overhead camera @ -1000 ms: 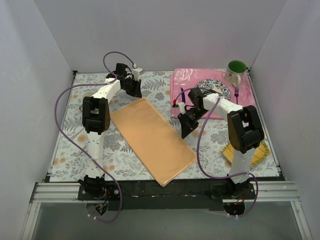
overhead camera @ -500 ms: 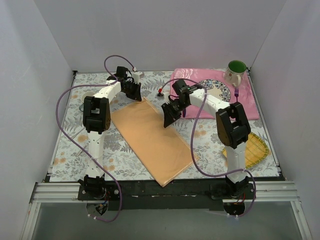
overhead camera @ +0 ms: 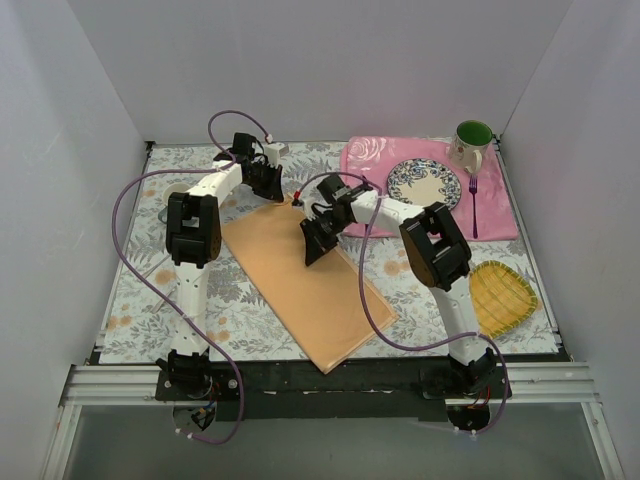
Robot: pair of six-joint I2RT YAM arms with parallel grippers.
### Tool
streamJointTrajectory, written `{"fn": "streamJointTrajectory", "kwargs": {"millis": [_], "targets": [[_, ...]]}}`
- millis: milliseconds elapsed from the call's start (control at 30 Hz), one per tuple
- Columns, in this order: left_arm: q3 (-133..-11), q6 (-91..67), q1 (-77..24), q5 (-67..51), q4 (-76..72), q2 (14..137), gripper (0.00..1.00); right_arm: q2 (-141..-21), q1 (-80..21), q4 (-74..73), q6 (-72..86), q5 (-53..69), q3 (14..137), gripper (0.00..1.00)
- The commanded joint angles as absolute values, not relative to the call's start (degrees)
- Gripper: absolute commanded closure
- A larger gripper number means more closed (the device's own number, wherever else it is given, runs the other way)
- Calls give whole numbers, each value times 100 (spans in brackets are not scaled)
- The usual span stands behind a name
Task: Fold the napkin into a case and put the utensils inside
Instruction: Smooth out the rectangle-folded napkin at the center of the board.
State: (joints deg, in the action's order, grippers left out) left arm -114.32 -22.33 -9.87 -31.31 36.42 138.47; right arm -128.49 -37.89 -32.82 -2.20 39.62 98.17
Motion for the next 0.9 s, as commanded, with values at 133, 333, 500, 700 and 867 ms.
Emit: {"fn": "streamJointTrajectory", "kwargs": {"millis": [133, 333, 500, 700, 867], "targets": [[-12093, -2390, -932, -2777, 3832, 14414, 91, -12647, -3762, -3050, -335, 4052, 8771, 86], [-12779, -3497, -300, -4014, 3629, 13600, 50, -13192, -3613, -2549, 166, 4183, 9044, 89], [-11749, -3235, -167, -4306, 4893, 12456, 51, -13026, -3366, -2031, 597, 4289, 8781, 89], [-8538, -2918, -141, -4281, 4879, 10743, 62, -12253, -3349, -2039, 484, 5211, 8728, 85], [-7892, -3049, -141, -4140, 4509, 11003, 72, -11611, -3436, -2003, 519, 5572, 8148, 83]]}}
